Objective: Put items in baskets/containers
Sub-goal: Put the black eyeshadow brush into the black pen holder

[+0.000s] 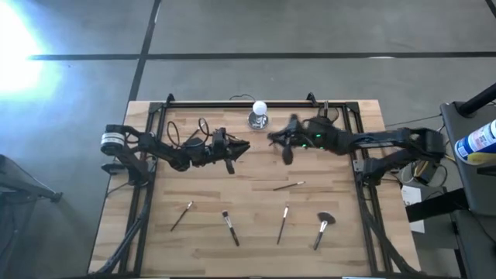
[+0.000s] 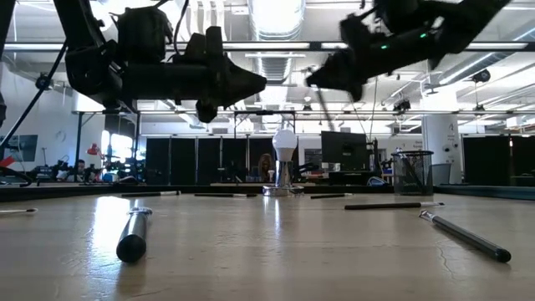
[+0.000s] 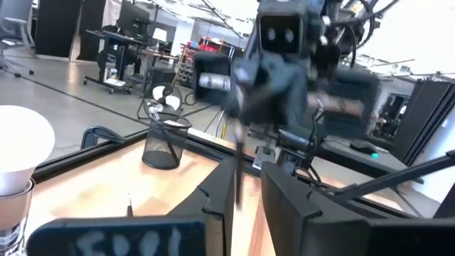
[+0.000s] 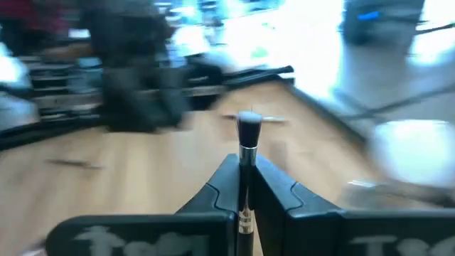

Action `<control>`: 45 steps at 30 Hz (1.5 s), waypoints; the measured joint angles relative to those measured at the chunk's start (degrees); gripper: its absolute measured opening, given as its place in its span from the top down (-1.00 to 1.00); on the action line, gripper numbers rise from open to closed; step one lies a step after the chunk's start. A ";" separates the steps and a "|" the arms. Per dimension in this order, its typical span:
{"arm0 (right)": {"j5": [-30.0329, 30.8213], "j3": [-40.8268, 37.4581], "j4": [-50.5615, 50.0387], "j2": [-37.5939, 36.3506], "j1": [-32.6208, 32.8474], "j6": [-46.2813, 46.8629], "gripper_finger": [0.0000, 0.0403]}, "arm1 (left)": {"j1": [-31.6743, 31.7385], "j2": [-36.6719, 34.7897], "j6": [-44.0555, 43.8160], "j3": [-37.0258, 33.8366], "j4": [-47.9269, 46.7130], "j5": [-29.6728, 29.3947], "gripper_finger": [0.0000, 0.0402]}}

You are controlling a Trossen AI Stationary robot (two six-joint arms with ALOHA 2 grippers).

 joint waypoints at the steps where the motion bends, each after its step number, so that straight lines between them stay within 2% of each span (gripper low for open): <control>1: 2.90 -0.67 -3.38 -3.09 -0.59 -0.87 0.93 | 0.00 0.00 0.21 0.00 -0.23 0.40 0.67; 4: 10.55 -2.08 -13.24 -11.91 -3.17 -3.19 0.93 | 0.00 0.00 0.97 -0.02 -0.34 1.50 0.67; 6: 13.27 -3.06 -18.20 -16.97 -5.93 -3.63 0.93 | 0.00 -0.02 1.00 -0.02 -0.42 1.52 0.67; 10: 14.59 -5.51 -21.28 -24.13 -14.19 -4.87 0.93 | 0.00 -0.04 1.00 0.10 -0.67 1.52 0.67; 14: 14.90 -7.20 -21.06 -25.92 -24.57 -7.44 0.93 | 0.00 -0.07 1.03 0.12 -0.64 1.53 0.67; 18: 12.39 -8.53 -17.11 -23.25 -33.55 -7.59 0.93 | 0.00 -0.07 1.05 0.13 -0.62 1.54 0.67; 23: 11.70 -8.79 -13.25 -17.80 -37.77 -7.19 0.94 | 0.00 -0.07 1.11 0.13 -0.60 1.54 0.67; 29: 11.96 -10.23 -8.32 -11.80 -38.06 -5.38 0.94 | 0.00 -0.09 1.99 0.11 -0.84 1.54 0.67; 35: 13.43 -13.75 1.65 -6.65 -38.13 -3.58 0.94 | 0.13 -0.09 2.19 0.07 -1.88 1.54 0.67; 45: 15.03 -13.86 2.34 -0.75 -38.24 -1.11 0.94 | 0.22 -0.09 2.43 0.07 -2.24 2.76 0.67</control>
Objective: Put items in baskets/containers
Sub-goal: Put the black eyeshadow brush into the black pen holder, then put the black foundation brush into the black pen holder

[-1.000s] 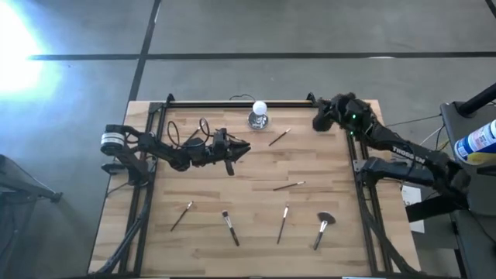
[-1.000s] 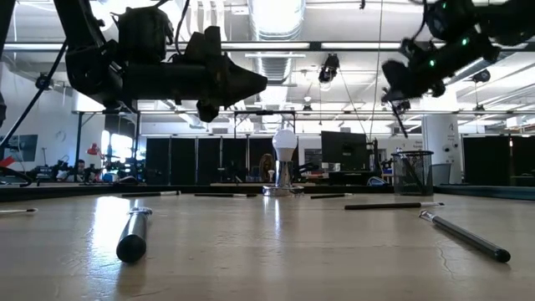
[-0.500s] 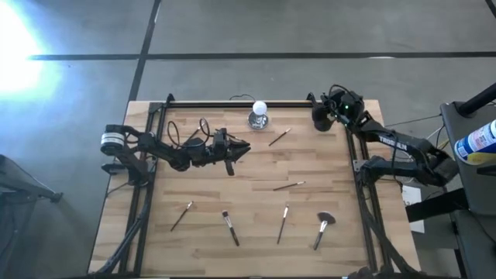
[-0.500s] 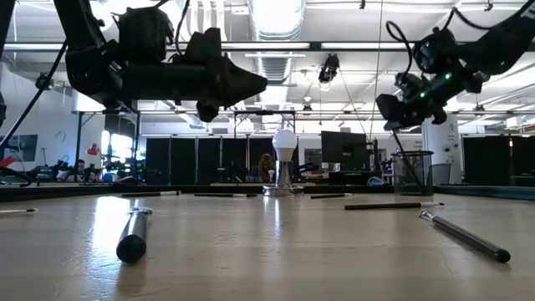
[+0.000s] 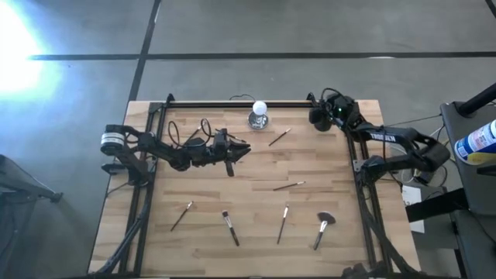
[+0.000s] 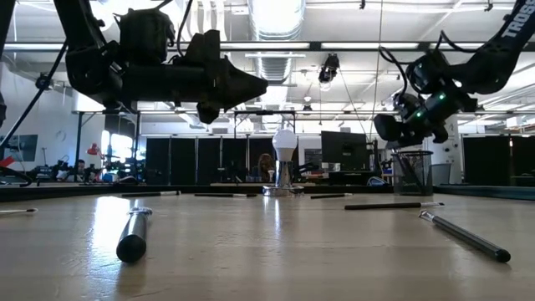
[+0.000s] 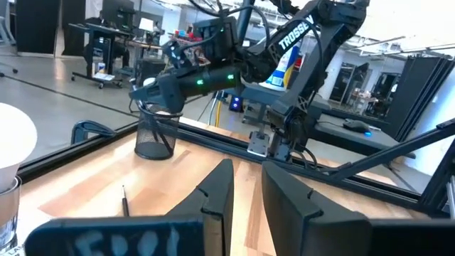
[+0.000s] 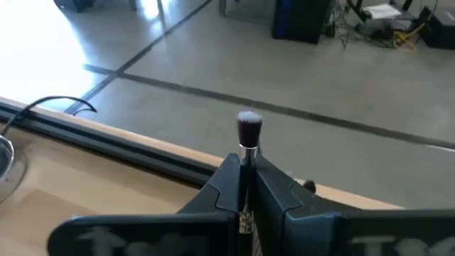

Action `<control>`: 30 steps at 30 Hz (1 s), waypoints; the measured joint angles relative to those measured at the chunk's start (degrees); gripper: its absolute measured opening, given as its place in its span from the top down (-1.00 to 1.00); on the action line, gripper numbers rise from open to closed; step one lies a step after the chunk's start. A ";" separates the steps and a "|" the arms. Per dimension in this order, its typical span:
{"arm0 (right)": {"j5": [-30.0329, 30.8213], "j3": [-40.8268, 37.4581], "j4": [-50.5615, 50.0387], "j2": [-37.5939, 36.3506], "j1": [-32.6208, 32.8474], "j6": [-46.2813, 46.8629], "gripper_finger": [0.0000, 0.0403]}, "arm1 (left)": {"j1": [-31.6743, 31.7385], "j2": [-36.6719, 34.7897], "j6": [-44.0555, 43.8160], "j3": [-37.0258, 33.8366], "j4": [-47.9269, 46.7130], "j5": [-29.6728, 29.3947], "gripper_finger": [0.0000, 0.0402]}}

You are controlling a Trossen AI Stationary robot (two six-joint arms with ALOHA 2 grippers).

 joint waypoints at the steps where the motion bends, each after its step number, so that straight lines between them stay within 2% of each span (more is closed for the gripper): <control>1: 0.10 0.00 0.06 0.30 0.00 0.34 0.94 | 0.00 0.00 0.00 0.00 0.00 0.00 0.67; 6: 1.30 0.00 0.04 0.73 0.02 2.85 0.90 | 0.02 0.00 0.00 -0.01 -0.02 -0.01 0.67; 14: 1.47 0.00 -1.84 -0.73 0.02 4.25 0.58 | 0.02 0.00 -0.03 0.01 -0.53 -0.04 0.67; 19: 1.51 0.11 -3.77 -2.44 0.02 5.68 0.47 | 0.02 0.00 -0.04 0.41 -1.52 -0.07 0.67; 23: 1.60 2.05 -8.87 -4.27 0.05 5.50 0.50 | 0.04 0.00 -0.07 0.44 -1.64 -0.09 0.67; 26: 1.25 3.83 -13.81 -5.90 0.10 4.09 0.60 | 0.11 0.00 -0.07 0.44 -1.67 -0.11 0.67; 30: -4.57 4.44 -16.15 -9.93 1.55 0.41 0.81 | 0.11 0.00 -0.07 0.42 -1.72 -0.17 0.67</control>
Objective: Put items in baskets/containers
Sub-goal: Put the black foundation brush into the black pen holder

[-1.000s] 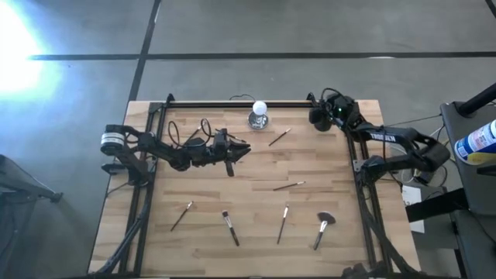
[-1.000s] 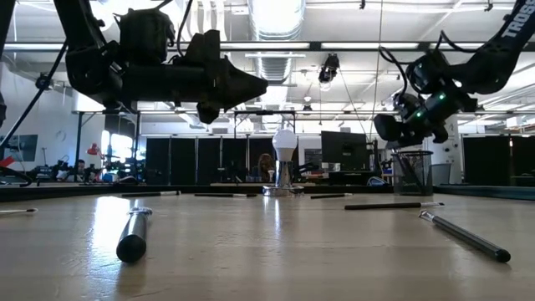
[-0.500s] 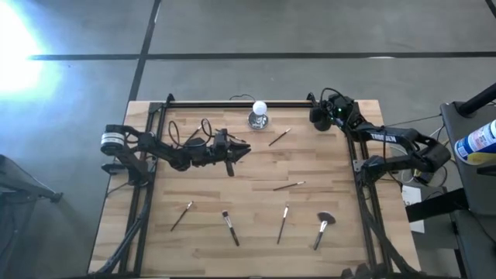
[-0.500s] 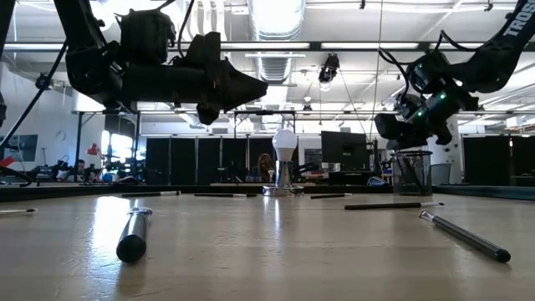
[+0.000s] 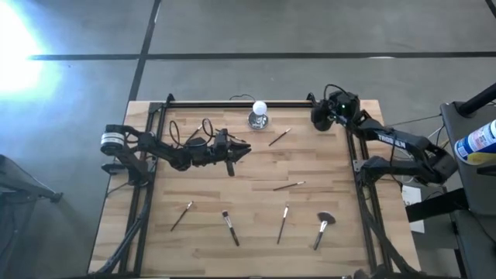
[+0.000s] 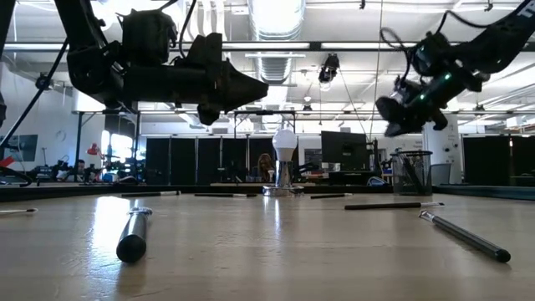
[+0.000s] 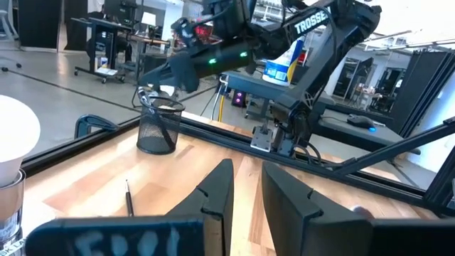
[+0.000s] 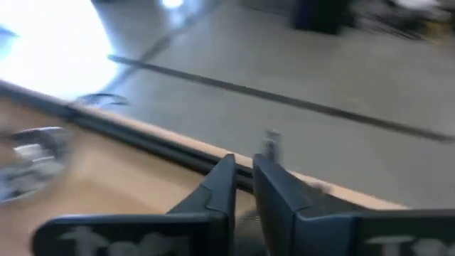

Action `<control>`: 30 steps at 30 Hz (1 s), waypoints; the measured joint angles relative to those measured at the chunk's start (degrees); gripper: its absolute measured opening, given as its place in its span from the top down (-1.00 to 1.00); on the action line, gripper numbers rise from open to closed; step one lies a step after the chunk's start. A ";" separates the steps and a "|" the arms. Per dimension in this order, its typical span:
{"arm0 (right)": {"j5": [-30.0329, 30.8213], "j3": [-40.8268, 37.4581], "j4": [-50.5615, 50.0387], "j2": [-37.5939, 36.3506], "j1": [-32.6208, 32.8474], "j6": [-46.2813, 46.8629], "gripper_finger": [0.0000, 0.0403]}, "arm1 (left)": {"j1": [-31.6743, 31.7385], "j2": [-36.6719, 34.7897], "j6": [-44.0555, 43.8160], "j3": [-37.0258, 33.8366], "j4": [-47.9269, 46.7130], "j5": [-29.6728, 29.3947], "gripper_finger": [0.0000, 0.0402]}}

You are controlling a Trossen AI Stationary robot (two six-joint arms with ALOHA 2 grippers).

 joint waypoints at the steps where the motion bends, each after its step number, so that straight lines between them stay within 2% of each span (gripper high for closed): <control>1: -1.94 -0.38 0.11 -1.38 0.72 -0.66 0.87 | 0.00 0.00 0.00 0.00 -0.04 -0.01 0.67; 5: -6.73 -3.40 1.18 -7.20 5.48 -1.20 0.95 | 0.07 0.00 0.09 -0.02 -0.58 -0.03 0.67; 8: -9.07 -7.73 6.14 -10.88 11.26 -2.05 0.96 | 0.20 0.00 0.11 -0.02 -1.90 -0.14 0.67; 12: -9.27 -15.41 18.81 -13.53 18.46 0.58 0.96 | 0.44 0.00 0.07 1.03 -5.61 -0.65 0.67; 15: -9.39 -19.82 27.97 -13.89 21.50 4.47 0.96 | 0.43 0.00 0.15 2.91 -10.43 -2.64 0.70; 18: -9.41 -21.72 29.88 -13.89 23.01 4.87 0.96 | 0.42 0.00 0.13 5.64 -16.43 -4.56 0.79; 21: -9.91 -22.39 29.90 -13.55 23.45 2.44 0.96 | 0.18 -0.18 -0.21 9.01 -24.76 -5.21 0.94; 24: -9.86 -22.54 30.22 -13.25 23.44 1.38 0.96 | -0.97 -1.50 -2.68 13.12 -37.32 -5.87 0.98; 28: -9.93 -22.62 30.27 -13.30 23.44 1.20 0.96 | -4.58 -2.52 -6.86 18.68 -54.47 -12.90 1.00; 30: -10.72 -22.44 30.31 -13.28 23.44 0.70 0.96 | -7.04 -2.54 -11.09 21.66 -63.54 -13.64 1.00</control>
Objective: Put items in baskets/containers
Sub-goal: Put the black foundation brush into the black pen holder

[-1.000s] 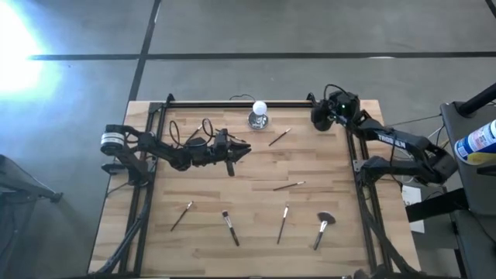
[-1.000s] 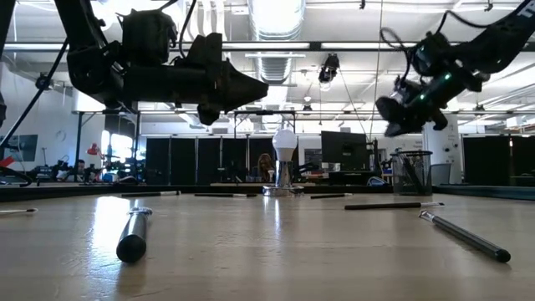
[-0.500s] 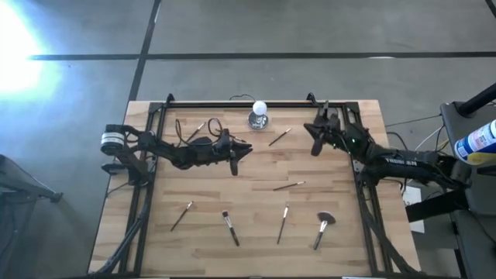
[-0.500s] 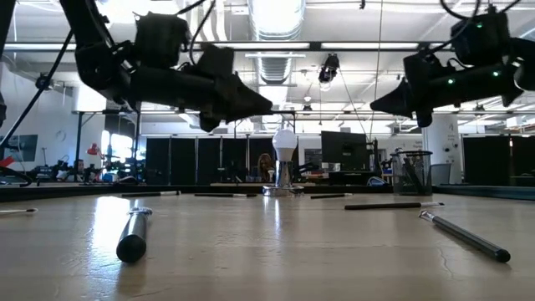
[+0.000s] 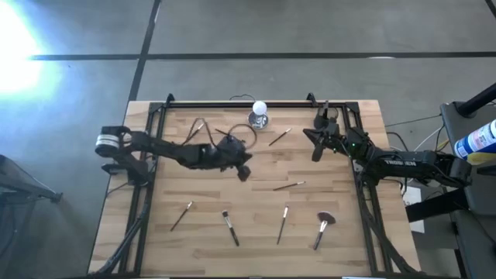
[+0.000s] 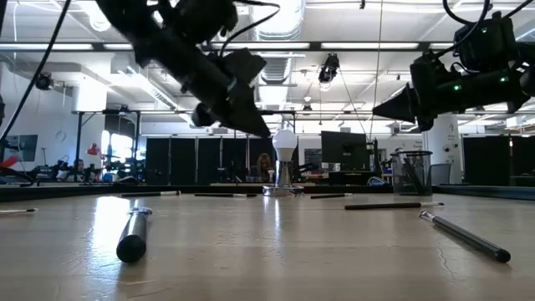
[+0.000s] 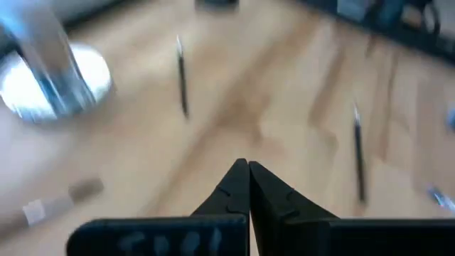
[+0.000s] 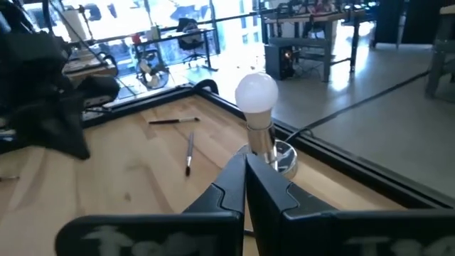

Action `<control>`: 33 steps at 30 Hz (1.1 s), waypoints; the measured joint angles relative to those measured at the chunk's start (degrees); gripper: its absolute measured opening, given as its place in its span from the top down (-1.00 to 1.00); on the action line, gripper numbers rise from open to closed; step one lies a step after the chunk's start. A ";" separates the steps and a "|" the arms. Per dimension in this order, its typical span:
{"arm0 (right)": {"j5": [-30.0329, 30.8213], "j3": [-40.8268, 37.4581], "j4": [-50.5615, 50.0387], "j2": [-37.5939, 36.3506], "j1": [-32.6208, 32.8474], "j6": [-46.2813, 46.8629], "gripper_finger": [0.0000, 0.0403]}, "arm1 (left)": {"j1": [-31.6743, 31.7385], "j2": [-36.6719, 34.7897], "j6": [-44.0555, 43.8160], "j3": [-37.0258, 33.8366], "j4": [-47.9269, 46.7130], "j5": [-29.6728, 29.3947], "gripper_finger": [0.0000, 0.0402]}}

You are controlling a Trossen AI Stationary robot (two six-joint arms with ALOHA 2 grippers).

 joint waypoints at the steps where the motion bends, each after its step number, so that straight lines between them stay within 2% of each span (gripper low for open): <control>1: -0.38 0.04 0.00 -0.03 0.02 -0.34 0.96 | -1.28 0.00 -2.80 1.32 -4.05 -0.01 1.00; 8: -1.18 -0.09 -0.02 0.12 0.00 -1.49 0.96 | -11.36 0.02 -28.35 6.21 -22.17 -0.57 1.00; 14: -1.36 -0.32 -0.01 0.09 0.00 -1.82 0.96 | -19.84 0.07 -49.22 6.58 -25.53 -1.65 0.95; 21: -1.47 -0.32 0.01 0.14 0.00 -2.31 0.96 | -26.86 0.39 -71.32 8.28 -33.30 -1.91 0.73; 24: -1.49 -0.34 0.03 0.40 0.00 -2.99 0.96 | -28.19 2.06 -77.35 10.93 -38.46 -0.03 0.61; 28: -1.49 -0.36 0.05 0.46 0.00 -3.18 0.96 | -28.26 6.72 -80.80 16.12 -43.04 7.84 0.44; 33: -1.49 -0.43 -0.01 0.46 0.00 -3.27 0.96 | -28.13 12.15 -86.37 22.18 -47.59 9.13 0.26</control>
